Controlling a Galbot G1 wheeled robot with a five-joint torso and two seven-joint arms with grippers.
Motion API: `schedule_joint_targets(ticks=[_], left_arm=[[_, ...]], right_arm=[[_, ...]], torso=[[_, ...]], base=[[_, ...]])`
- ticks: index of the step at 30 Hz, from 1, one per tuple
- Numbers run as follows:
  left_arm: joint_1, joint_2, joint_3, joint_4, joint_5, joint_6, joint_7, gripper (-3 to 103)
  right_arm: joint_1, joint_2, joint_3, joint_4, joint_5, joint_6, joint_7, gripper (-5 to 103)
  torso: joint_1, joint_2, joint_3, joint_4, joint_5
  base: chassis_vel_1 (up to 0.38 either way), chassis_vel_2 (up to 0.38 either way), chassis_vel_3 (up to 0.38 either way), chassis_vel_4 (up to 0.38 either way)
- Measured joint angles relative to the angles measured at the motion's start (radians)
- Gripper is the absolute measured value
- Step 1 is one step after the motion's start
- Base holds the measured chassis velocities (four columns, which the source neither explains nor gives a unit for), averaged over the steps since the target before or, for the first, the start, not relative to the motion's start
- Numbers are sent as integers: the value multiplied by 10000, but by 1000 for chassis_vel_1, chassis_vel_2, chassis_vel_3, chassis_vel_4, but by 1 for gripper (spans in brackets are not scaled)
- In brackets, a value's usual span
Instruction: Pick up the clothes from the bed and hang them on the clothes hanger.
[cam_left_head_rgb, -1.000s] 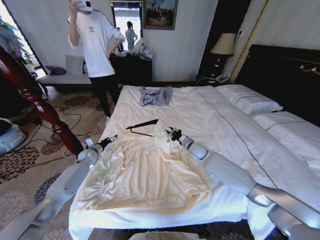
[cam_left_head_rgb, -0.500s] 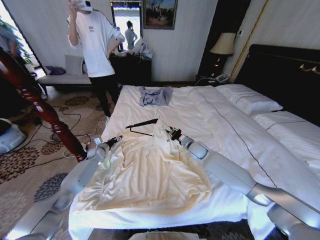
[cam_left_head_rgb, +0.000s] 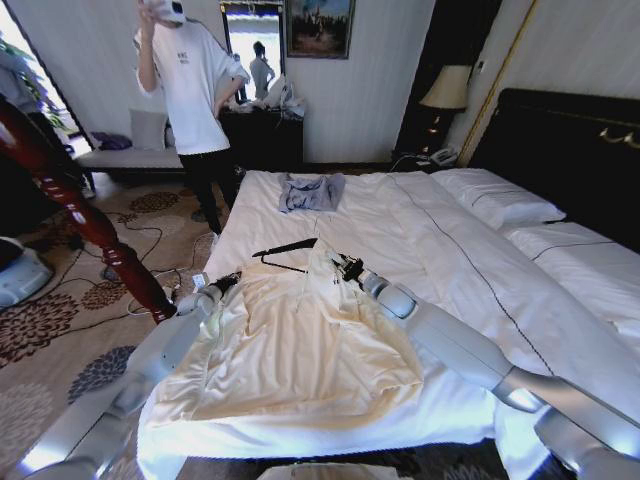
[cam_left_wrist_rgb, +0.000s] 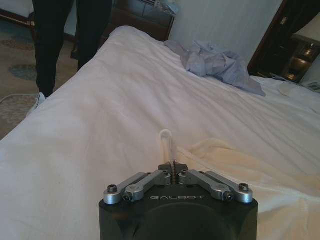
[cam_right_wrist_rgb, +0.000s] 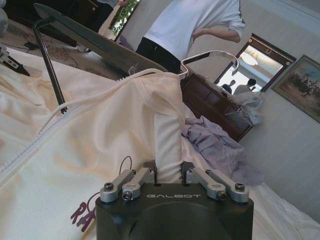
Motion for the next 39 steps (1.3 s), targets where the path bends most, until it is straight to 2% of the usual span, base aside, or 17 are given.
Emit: schedule_joint_targets(ticks=[2,7,20,23,24,27,33,36,39], left_arm=[[5,8,-6,-35,1,-10,0,1],[26,21,-57,-109,4,-59,-4,1],[444,730,-419,-1442,-644,-215,-105,1],[662,1230,-767,-2427,-1096,-169,-320,1],[662,1230,-767,-2427,-1096,-169,-320,1],[1037,1789,-941,-3719,-1485,-133,-497,1],[1538,2336,-1245,-5348,-1751,-128,-764,1],[1599,2476,-1272,-5670,-1810,-124,-812,1],[1790,2812,-1288,-6485,-1776,-121,-855,1]], right_arm=[[0,20,-6,0,1,-2,3,22],[-29,13,-7,20,5,-12,10,22],[-20,-96,-77,96,-330,-17,1,22],[-126,-175,-136,145,-478,-31,-50,22],[-126,-175,-136,145,-478,-31,-50,22],[-161,-173,-148,137,-581,-46,-73,22],[-162,-213,-231,269,-532,-289,-186,22],[-162,-213,-249,271,-536,-313,-203,22],[-172,-211,-305,179,-626,-329,-237,22]], torso=[[0,0,0,0,1],[1,0,0,-1,1],[1,0,-2,0,-1],[0,0,-1,-1,1],[0,0,-1,-1,1],[0,0,-2,1,1],[0,1,-1,-3,0],[0,0,-2,-2,1],[-1,0,-1,1,1]], base=[[0,0,0,0],[0,0,0,0],[0,0,0,0],[0,0,0,0],[0,0,0,0],[0,0,0,0],[0,0,0,0],[0,0,0,0],[0,0,0,0]])
